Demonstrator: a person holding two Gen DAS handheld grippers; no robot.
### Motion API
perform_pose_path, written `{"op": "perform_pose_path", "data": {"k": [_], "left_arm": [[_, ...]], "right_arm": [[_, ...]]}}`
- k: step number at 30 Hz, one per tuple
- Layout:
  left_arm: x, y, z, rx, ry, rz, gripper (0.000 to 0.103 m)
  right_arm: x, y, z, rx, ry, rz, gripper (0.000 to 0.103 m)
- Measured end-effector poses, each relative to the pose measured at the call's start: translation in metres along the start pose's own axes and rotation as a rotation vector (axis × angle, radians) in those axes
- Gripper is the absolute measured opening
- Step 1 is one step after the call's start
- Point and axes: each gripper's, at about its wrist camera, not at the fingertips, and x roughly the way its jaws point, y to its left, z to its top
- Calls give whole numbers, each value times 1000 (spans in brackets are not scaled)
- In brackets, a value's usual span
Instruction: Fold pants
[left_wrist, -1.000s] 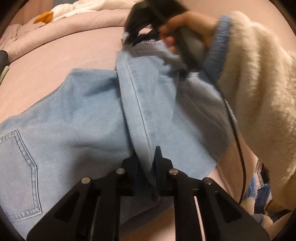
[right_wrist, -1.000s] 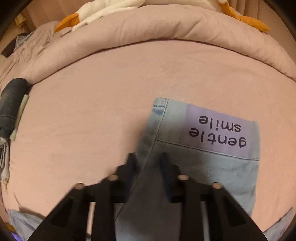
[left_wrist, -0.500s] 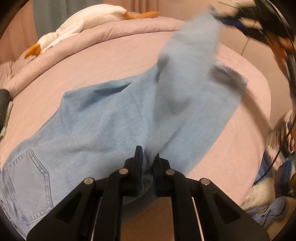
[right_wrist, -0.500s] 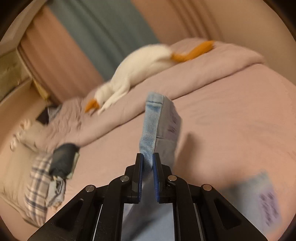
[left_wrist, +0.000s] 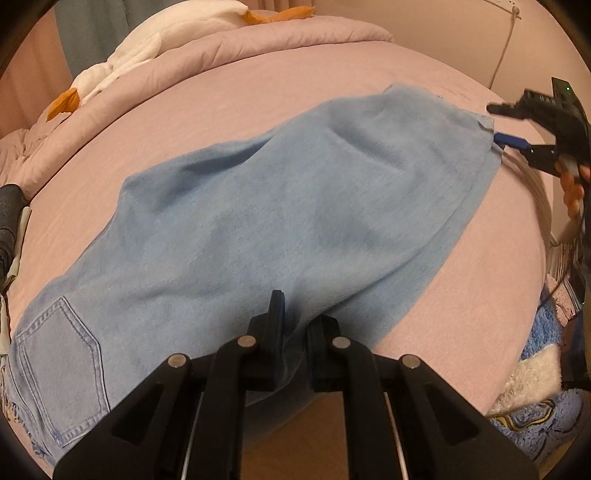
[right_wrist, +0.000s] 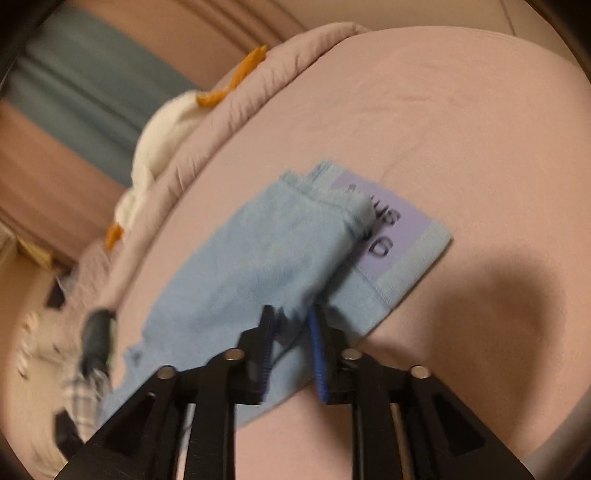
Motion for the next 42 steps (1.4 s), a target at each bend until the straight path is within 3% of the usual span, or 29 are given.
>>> {"op": "perform_pose_path", "data": {"k": [2,4,6,7,9,12,14,16,18,21,23,26,28,29,30,33,35,38,40,42], "left_arm": [[0,-1,-1,-5,7,-1,10],[-2,-2,0,-12,5,0,10],[-3,0,0,-28,3,-4,10],[-4,1,0,-37,4,-11,10],[-3,1,1,-40,7,-12,10],[0,-1,0,-29,17,-13,11],[2,-3,0,-24,18,-10,12],[6,-3,0,-32,22,-16,13],[7,-2,0,-28,27,-21,14],[0,-1,-2,-13,25,-27,17],[-7,1,-6,-16,20,-41,18],[-28,11,-12,-57,-6,-117,17],[-41,21,-13,-99,-34,-165,19],[-45,27,-12,-124,-46,-169,22],[-46,34,-10,-147,-55,-164,24],[-44,59,-7,-239,-65,-118,24],[-37,79,-10,-316,-53,-110,24],[-27,100,-23,-358,0,-8,24],[-22,116,-42,-400,62,33,24],[-30,127,-63,-441,56,-38,20]], "right_arm": [[-5,-8,6,69,-41,18,51],[-5,-14,15,125,-65,35,51],[5,-15,26,132,-63,-3,50],[13,-15,32,130,-50,-7,47],[25,-10,43,115,-9,-13,9],[16,16,54,-10,-27,-6,8],[-18,38,55,-128,-159,23,8],[-37,40,52,-142,-198,16,8],[-31,22,43,-97,-158,-44,8],[13,-11,35,-53,-38,-161,8],[19,-26,33,-24,-46,-132,8],[14,-15,39,-32,-60,-184,17],[6,7,42,-129,-108,-341,30],[3,17,40,-175,-139,-388,40],[-1,31,38,-228,-173,-403,41],[0,70,25,-378,-143,-270,41],[20,107,9,-485,-32,-114,41],[54,160,-30,-660,152,61,41],[72,186,-57,-771,230,98,41],[86,207,-79,-866,287,125,41]]}}
